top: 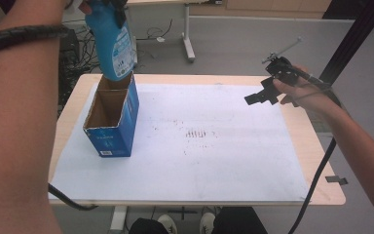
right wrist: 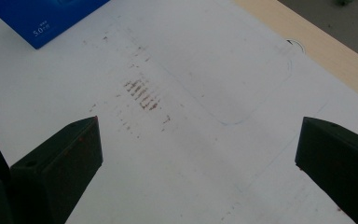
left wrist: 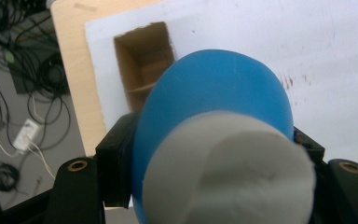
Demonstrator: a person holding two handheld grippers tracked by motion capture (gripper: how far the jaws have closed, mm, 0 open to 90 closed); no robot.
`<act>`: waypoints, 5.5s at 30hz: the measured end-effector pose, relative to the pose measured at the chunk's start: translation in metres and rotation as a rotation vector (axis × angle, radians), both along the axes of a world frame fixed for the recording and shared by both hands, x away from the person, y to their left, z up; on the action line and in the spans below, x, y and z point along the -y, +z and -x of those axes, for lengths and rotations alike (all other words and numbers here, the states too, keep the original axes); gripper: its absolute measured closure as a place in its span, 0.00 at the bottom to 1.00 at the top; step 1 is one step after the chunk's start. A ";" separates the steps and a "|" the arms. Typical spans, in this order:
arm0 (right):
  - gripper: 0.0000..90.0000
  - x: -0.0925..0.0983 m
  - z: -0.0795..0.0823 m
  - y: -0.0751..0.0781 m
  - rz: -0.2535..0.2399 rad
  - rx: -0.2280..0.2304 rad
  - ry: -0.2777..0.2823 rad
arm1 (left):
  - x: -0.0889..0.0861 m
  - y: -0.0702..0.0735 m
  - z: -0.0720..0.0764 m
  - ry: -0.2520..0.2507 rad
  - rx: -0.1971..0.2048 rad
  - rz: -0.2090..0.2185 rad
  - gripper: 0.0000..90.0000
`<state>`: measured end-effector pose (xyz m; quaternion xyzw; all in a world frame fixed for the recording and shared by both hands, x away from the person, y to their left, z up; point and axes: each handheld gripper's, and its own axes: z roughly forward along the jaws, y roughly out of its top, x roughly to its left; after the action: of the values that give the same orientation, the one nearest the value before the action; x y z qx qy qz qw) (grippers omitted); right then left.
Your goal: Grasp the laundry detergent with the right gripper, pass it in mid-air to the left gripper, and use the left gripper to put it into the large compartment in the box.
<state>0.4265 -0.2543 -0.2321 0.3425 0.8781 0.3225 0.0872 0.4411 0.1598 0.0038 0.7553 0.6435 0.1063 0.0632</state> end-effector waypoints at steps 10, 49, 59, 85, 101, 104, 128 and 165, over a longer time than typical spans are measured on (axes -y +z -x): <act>0.01 0.007 0.002 0.004 0.023 0.009 -0.016 | -0.031 0.007 -0.004 0.204 0.030 0.039 0.39; 0.01 0.004 0.002 -0.003 0.052 0.008 0.004 | -0.070 -0.051 -0.008 0.341 -0.013 0.059 0.39; 0.01 0.004 0.003 -0.005 0.059 0.011 0.007 | -0.073 -0.094 -0.009 0.341 -0.057 0.057 0.39; 0.01 0.003 0.003 -0.013 0.085 0.023 0.000 | -0.066 -0.207 -0.013 0.285 -0.087 0.045 0.39; 0.01 -0.001 0.001 -0.021 0.103 0.014 0.000 | -0.065 -0.252 -0.015 0.258 -0.107 0.031 0.40; 0.01 -0.004 0.000 -0.023 0.108 0.012 0.003 | -0.065 -0.262 -0.015 0.245 -0.114 0.028 0.40; 0.01 -0.009 -0.006 -0.029 0.119 0.003 0.007 | -0.069 -0.285 -0.014 0.225 -0.153 0.022 0.39; 0.01 -0.005 -0.003 -0.023 0.129 0.015 -0.007 | -0.069 -0.286 -0.014 0.229 -0.148 0.027 0.39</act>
<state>0.4300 -0.2496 -0.2547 0.3369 0.8951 0.2677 0.1169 0.4555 0.2287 -0.2823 0.6819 0.7297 0.0483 0.0131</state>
